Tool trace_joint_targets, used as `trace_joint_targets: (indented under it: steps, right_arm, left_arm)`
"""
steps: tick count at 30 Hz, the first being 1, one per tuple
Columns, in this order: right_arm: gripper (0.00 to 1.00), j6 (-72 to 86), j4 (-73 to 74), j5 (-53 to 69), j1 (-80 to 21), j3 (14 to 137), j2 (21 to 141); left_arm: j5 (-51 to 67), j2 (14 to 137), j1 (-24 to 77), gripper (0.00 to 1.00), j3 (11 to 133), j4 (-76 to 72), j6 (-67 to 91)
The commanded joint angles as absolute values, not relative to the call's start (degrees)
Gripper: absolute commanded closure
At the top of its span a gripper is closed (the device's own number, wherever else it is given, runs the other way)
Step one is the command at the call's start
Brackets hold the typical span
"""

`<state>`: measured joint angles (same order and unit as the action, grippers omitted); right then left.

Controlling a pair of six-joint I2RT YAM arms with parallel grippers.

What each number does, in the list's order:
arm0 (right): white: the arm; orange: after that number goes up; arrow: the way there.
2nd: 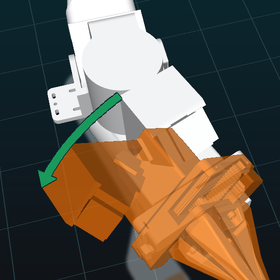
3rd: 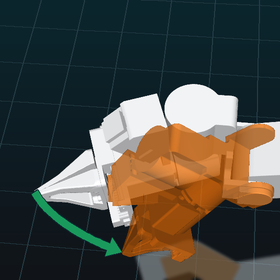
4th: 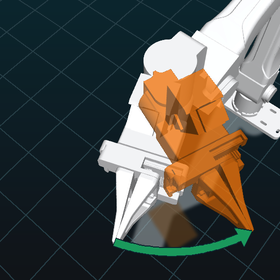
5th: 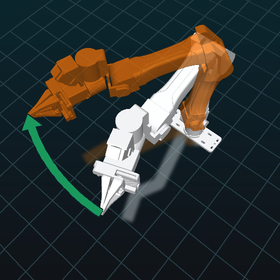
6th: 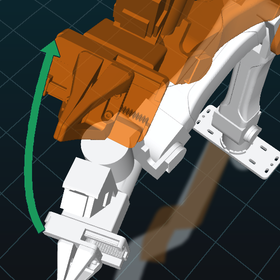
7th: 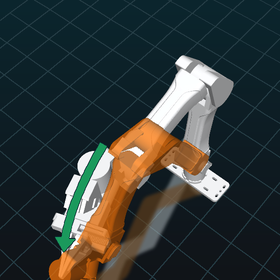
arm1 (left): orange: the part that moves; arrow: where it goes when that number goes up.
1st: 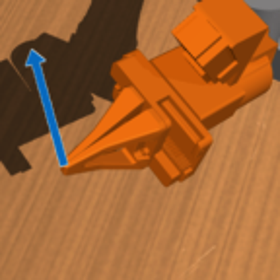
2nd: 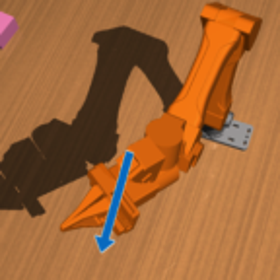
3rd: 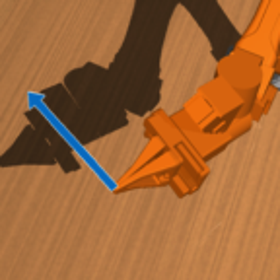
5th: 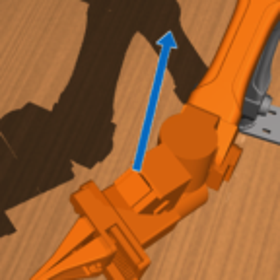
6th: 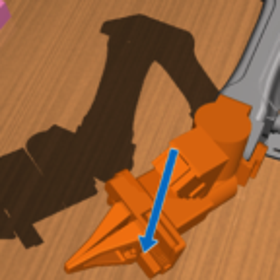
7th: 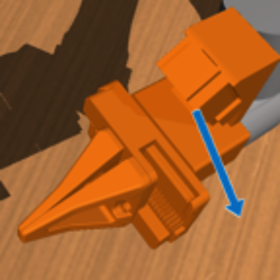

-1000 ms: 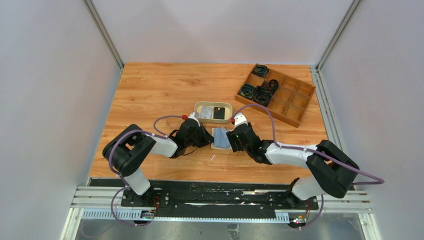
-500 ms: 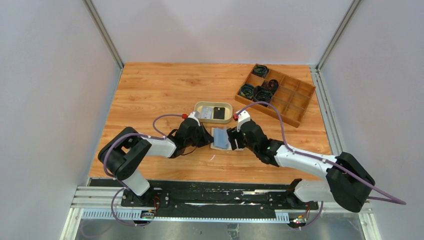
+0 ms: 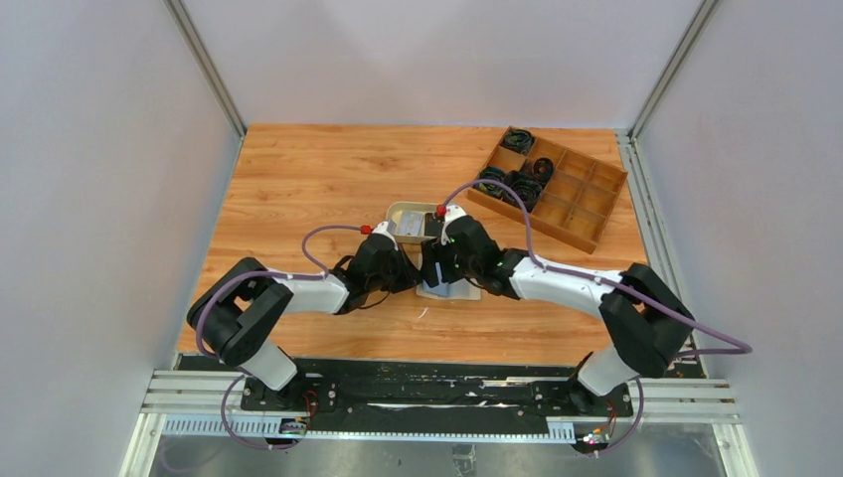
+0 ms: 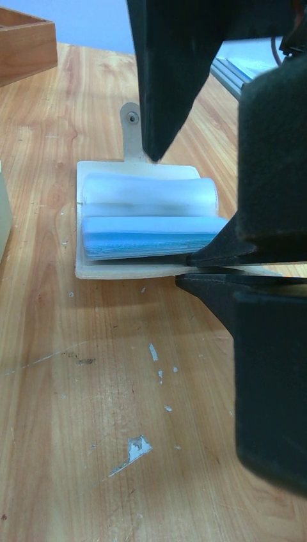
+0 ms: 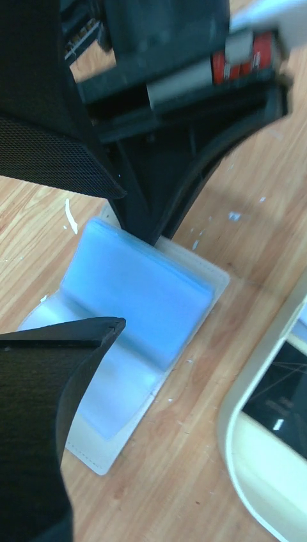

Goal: Take the credit cards out of the card holder

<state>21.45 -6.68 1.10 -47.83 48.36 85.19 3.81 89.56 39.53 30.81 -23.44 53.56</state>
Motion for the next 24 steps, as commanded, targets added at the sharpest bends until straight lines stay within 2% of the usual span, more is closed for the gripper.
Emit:
trace_joint_targets:
  steps: [1,24]
  right_arm:
    - [0.29,25.18,-1.16,-1.82,-47.86,51.28,89.26]
    - [0.29,22.94,2.07,-7.45,-48.78,55.25,96.03]
  left_arm:
    - [2.07,89.08,40.77,1.0,31.03,-19.6,51.99]
    - [0.79,88.4,41.04,1.0,31.66,-17.14,50.98]
